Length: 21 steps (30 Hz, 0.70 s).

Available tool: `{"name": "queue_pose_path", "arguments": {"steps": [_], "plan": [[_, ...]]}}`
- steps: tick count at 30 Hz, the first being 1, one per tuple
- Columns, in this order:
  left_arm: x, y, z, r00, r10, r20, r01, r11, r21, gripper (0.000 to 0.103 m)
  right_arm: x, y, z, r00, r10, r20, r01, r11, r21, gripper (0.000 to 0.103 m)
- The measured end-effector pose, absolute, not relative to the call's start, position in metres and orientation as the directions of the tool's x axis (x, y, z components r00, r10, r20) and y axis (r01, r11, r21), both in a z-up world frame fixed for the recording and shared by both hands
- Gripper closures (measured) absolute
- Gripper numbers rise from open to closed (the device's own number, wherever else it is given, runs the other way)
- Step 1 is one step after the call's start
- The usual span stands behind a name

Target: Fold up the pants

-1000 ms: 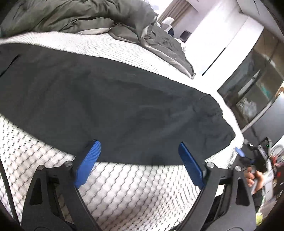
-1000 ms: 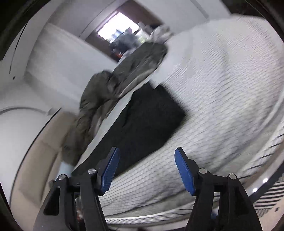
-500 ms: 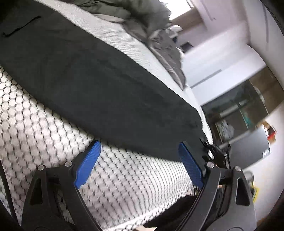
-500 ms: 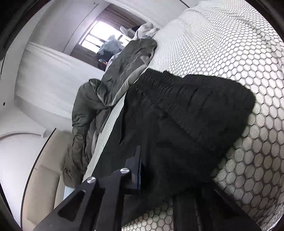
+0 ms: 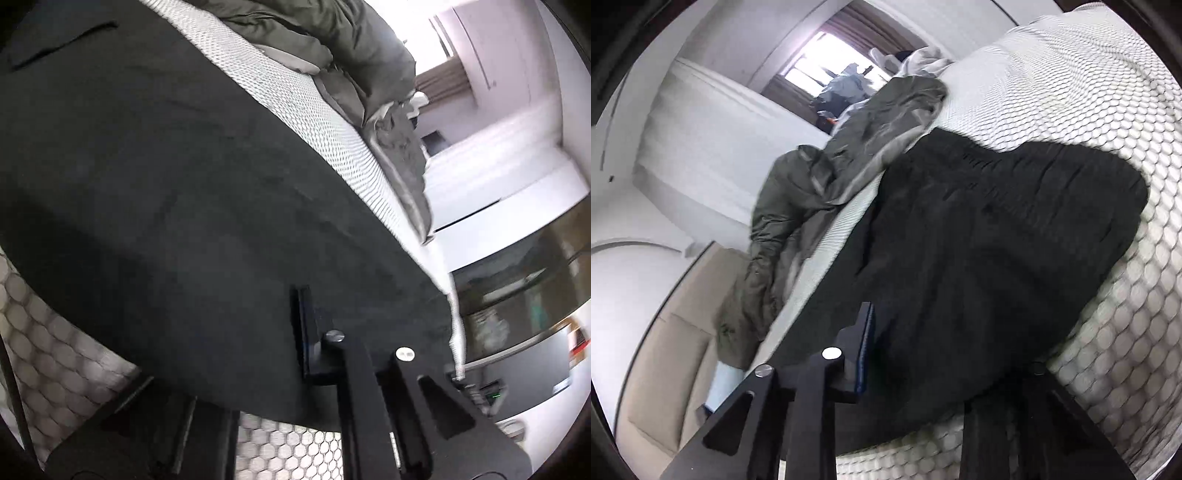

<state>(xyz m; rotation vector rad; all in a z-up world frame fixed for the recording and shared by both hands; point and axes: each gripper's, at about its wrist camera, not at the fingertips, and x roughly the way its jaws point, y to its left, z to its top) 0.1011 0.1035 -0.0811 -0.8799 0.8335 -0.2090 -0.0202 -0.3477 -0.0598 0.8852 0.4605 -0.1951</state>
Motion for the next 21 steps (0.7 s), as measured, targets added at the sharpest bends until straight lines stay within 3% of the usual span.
{"name": "queue_pose_path", "arguments": {"steps": [4, 6, 10, 18, 21], "plan": [[0.089, 0.122, -0.085, 0.687, -0.481, -0.544, -0.159, 0.631, -0.760, 0.096, -0.042, -0.382, -0.079, 0.914, 0.030, -0.405, 0.347, 0.461, 0.817, 0.096], [0.086, 0.122, -0.085, 0.686, -0.469, -0.556, -0.154, 0.654, -0.741, 0.096, -0.041, -0.377, -0.075, 0.906, 0.007, -0.423, 0.365, 0.493, 0.790, 0.096], [0.084, 0.119, -0.083, 0.691, -0.441, -0.573, -0.156, 0.683, -0.714, 0.096, -0.043, -0.373, -0.071, 0.900, 0.000, -0.435, 0.377, 0.501, 0.779, 0.090], [0.088, 0.111, -0.078, 0.687, -0.434, -0.583, -0.157, 0.694, -0.702, 0.096, -0.059, -0.383, -0.077, 0.919, 0.029, -0.393, 0.342, 0.438, 0.831, 0.088], [0.084, 0.107, -0.073, 0.678, -0.429, -0.598, -0.140, 0.722, -0.677, 0.090, -0.061, -0.387, -0.077, 0.924, 0.023, -0.381, 0.337, 0.420, 0.842, 0.088]]}}
